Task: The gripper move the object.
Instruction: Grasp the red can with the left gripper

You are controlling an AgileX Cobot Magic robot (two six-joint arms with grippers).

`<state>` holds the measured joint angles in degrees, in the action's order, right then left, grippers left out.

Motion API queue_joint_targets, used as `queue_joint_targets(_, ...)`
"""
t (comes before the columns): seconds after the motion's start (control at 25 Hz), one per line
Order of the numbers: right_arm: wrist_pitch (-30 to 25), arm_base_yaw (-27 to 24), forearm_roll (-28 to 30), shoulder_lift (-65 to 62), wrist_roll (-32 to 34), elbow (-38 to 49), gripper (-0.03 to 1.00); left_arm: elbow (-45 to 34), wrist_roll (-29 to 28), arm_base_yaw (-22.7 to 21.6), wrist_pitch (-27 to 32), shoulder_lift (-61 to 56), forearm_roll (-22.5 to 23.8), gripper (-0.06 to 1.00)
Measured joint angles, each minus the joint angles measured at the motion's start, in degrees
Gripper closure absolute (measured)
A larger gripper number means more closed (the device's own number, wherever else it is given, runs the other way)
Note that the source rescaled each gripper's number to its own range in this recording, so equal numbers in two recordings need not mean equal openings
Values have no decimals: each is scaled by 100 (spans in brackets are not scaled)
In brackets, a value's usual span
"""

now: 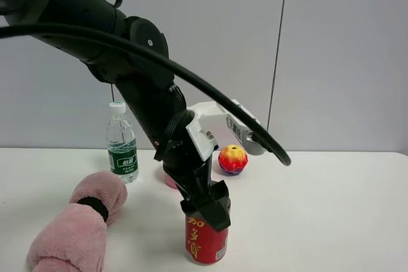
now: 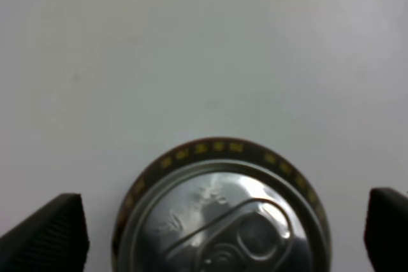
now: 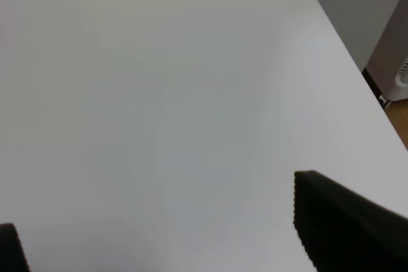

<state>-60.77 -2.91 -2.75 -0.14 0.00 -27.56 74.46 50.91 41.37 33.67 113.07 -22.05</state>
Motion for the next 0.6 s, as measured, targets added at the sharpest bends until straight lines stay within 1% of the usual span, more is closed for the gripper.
queue_joint_targets(0.44,0,0,0,0,0,0,-3,0,6,194,-414,386,97,-6)
queue_joint_targets(0.6,0,0,0,0,0,0,-3,0,24,200,-439,541,126,-6)
